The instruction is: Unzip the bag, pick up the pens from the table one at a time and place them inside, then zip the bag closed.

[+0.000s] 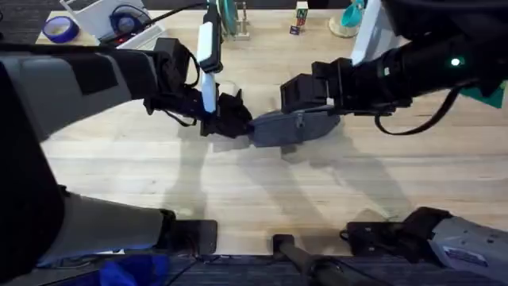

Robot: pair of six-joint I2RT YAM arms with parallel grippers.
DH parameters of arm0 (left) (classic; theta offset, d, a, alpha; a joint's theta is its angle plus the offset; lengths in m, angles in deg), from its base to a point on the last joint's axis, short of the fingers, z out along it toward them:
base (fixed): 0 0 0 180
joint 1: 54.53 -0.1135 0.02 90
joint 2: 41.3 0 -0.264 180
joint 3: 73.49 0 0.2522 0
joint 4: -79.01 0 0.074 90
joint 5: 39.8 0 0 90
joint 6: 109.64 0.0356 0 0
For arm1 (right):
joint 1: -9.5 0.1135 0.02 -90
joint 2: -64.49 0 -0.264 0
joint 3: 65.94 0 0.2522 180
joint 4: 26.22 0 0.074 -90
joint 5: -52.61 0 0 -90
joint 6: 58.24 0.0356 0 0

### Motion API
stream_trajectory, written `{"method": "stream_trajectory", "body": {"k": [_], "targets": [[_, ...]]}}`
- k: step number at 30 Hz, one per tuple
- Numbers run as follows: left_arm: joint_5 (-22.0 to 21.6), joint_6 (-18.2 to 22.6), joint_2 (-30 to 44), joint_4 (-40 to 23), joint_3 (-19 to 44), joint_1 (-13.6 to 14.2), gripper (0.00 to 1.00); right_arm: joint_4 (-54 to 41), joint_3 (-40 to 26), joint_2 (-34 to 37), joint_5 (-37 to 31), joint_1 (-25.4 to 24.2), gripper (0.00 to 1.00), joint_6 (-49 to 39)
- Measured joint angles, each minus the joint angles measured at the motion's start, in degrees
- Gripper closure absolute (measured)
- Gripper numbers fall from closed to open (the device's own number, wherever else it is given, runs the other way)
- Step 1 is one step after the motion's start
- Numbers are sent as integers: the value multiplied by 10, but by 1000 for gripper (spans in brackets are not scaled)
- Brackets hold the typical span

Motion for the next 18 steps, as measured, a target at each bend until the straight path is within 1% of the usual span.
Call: {"method": "stream_trajectory", "body": {"k": [3, 10, 14, 18], "targets": [[0, 0, 0, 0, 0, 0, 959, -12, -18, 21, -16, 10, 24, 6], [0, 0, 0, 0, 0, 0, 959, -34, -60, 102, -36, 28, 32, 32], [0, 0, 0, 0, 0, 0, 959, -41, -63, 133, -51, 35, 31, 49], [0, 0, 0, 0, 0, 0, 959, -39, -63, 144, -59, 36, 24, 55]]}}
